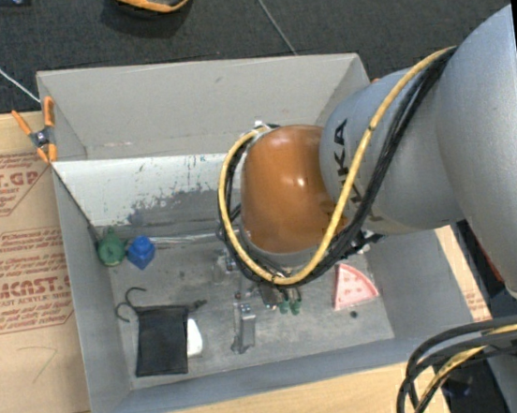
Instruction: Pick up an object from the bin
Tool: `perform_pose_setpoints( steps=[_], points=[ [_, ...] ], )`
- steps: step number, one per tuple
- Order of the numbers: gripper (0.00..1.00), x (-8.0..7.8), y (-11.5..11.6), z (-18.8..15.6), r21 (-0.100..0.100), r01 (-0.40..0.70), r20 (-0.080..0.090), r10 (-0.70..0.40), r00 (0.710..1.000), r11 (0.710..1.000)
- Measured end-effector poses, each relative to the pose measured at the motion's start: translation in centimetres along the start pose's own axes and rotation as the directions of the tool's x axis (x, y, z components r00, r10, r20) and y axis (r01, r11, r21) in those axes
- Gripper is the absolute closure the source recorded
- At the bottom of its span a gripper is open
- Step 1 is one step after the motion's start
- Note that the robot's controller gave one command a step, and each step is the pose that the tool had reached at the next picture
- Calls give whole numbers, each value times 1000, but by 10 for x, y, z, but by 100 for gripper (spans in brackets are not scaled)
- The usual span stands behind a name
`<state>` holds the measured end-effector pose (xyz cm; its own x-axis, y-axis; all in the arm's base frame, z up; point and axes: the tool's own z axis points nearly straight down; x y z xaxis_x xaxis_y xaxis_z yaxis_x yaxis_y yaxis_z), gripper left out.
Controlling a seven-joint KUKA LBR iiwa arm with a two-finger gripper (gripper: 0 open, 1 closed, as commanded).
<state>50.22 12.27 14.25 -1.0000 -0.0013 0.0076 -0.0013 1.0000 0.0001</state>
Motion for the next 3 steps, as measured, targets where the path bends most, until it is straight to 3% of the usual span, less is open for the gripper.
perform_pose_setpoints(
  steps=[1,2,3],
  points=[
    [0,-2,-1,-4,-1,-1,8,1,1000,1000],
    [0,-7,72,77,-2,46,-5,-46,999,999],
    [100,-24,64,73,-2,-31,8,31,999,1000]
  ],
)
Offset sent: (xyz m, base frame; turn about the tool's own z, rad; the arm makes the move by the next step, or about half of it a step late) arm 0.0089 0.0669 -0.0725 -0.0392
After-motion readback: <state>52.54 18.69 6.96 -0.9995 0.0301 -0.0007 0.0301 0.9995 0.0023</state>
